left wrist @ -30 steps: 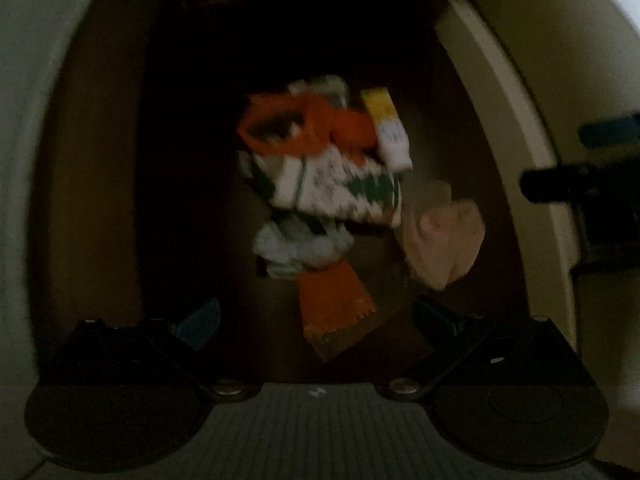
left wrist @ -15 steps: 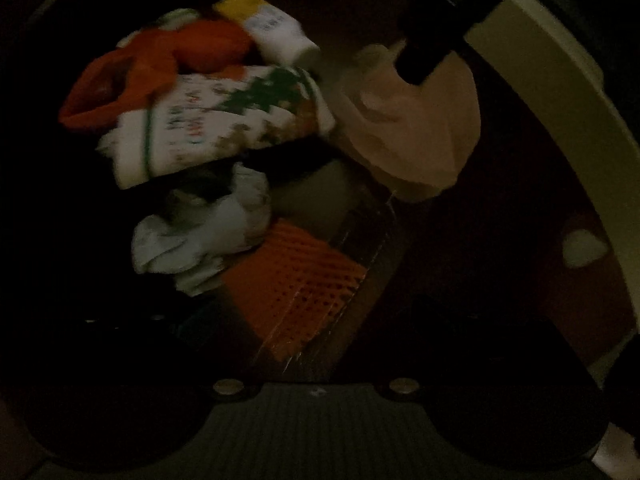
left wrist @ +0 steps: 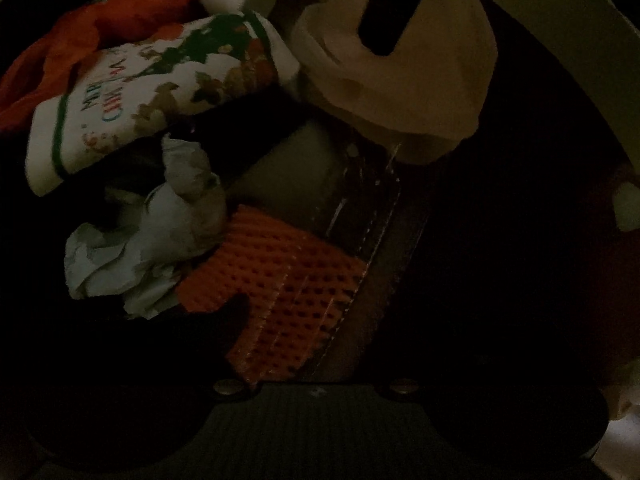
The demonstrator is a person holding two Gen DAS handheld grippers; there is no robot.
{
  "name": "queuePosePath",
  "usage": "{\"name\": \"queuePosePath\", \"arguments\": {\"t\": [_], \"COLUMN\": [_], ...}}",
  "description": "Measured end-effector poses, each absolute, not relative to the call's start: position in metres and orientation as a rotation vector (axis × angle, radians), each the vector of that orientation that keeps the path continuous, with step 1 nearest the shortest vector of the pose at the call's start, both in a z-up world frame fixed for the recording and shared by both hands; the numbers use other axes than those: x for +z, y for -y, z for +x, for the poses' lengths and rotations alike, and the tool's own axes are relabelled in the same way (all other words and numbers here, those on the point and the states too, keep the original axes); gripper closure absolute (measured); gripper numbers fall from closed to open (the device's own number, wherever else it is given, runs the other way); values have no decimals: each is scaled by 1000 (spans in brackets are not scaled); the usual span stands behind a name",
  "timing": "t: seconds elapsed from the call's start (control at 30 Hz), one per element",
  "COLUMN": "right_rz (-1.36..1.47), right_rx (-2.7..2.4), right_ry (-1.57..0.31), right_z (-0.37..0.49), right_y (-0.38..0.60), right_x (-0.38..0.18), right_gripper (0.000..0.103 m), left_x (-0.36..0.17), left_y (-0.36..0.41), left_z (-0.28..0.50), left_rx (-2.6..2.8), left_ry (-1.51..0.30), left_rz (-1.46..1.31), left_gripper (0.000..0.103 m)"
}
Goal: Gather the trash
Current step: 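Grasp the pink mesh bag with the right tool while the left grasps the clear tray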
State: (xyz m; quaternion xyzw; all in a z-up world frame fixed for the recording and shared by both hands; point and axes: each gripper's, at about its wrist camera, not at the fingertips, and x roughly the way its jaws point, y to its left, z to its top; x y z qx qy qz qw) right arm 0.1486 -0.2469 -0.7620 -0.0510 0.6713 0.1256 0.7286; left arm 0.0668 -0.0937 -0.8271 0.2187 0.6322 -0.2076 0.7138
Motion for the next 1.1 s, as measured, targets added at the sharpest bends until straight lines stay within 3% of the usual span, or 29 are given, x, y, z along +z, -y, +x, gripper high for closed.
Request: {"name": "queuePosePath", "arguments": {"t": [0.2, 0.5, 0.57, 0.6, 0.83, 1.1], "right_rz": [-90, -97, -96, -102, -97, -101], "right_rx": [282, 305, 304, 301, 288, 250], "right_ry": [-1465, -1438, -1432, -1430, -1419, -1357], "right_z": [150, 150, 149, 149, 145, 137], "right_y": [244, 237, 237, 237, 239, 247], "right_x": [-767, -768, -769, -769, -757, -704], "right_gripper": [18, 23, 36, 80, 89, 94], "left_x": [-829, -825, -824, -822, -808, -772], "left_y": [97, 103, 105, 106, 103, 94], "left_z": [66, 63, 61, 60, 57, 63], "left_rx": [-463, -456, -459, -460, -429, -397], "left_ry": [-1386, -1382, -1377, -1372, -1361, -1370], "left_rz": [473, 421, 408, 402, 366, 318], "left_gripper": [52, 55, 55, 55, 57, 60]}}
